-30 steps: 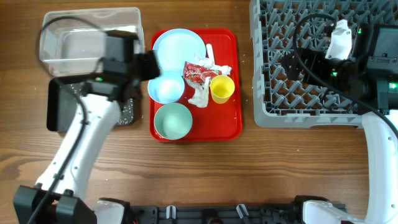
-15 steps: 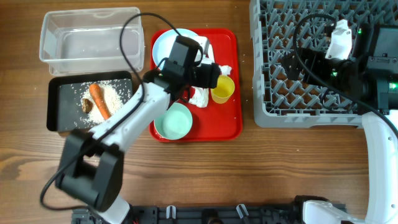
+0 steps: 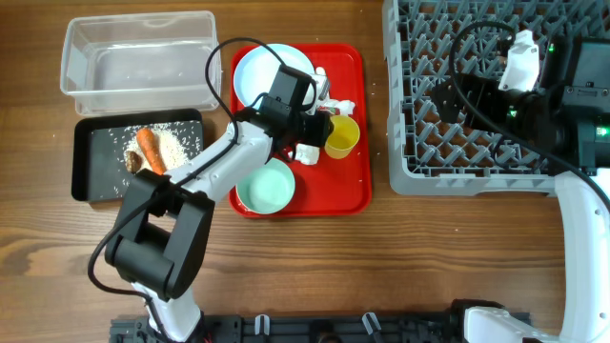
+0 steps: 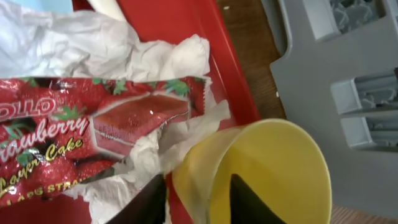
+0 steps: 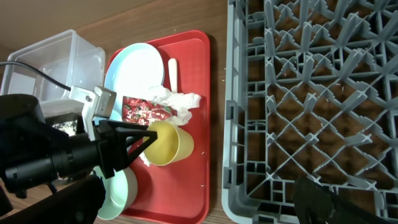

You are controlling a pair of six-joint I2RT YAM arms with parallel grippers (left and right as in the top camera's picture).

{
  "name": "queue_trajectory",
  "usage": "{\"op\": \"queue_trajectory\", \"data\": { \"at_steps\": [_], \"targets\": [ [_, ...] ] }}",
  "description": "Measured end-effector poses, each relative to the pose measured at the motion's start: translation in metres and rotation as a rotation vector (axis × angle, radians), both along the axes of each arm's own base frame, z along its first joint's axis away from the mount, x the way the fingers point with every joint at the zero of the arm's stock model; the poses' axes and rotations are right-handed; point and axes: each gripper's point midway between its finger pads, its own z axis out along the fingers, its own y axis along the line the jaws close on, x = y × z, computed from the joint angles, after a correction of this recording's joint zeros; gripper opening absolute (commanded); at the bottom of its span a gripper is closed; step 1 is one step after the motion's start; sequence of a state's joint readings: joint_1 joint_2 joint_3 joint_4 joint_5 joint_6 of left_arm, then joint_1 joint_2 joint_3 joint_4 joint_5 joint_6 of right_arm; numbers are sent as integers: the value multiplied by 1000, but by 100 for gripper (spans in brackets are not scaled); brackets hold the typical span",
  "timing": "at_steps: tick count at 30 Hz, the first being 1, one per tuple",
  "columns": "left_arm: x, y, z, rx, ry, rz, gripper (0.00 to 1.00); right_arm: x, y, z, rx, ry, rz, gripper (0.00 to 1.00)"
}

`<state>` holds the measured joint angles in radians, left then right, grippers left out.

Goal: Sort waste into correct bins and load items into the dishwasher rack

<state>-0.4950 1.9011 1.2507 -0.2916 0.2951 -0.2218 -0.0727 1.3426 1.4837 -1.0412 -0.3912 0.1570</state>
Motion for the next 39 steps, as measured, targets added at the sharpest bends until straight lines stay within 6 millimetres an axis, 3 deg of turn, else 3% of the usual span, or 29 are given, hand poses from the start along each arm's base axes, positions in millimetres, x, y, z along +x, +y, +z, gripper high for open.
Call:
{"op": "queue_trajectory", "data": {
  "at_steps": [6, 9, 17, 19, 23, 26, 27, 33, 39],
  "targets": [
    [-5, 1, -3, 9, 22, -3, 22, -2, 0, -2, 1, 11, 0, 100],
    [-4, 1, -3, 9, 21, -4, 6, -2, 0, -2, 1, 14, 0, 100],
    [-9, -5, 2, -46, 63, 16, 4, -3, 0, -2, 1, 14, 0, 100],
    [-10, -7, 21, -100, 68, 29, 4, -3, 0, -2, 0, 14, 2, 100],
    [-7, 10, 108, -304, 2, 54, 4, 0, 3, 1, -9, -17, 42, 100],
    [-4, 32, 180, -519, -70, -3, 4, 8, 22, 19, 33, -134, 177, 100],
    [-6, 33, 193, -576, -74, -45, 4, 12, 31, 27, 60, -190, 238, 100],
    [-46, 23, 235, -788, -29, -344, 4, 4, 91, 53, 339, -404, 667, 100],
    [-65, 21, 247, -843, -4, -462, 4, -17, 126, 63, 545, -438, 895, 100]
  ]
}}
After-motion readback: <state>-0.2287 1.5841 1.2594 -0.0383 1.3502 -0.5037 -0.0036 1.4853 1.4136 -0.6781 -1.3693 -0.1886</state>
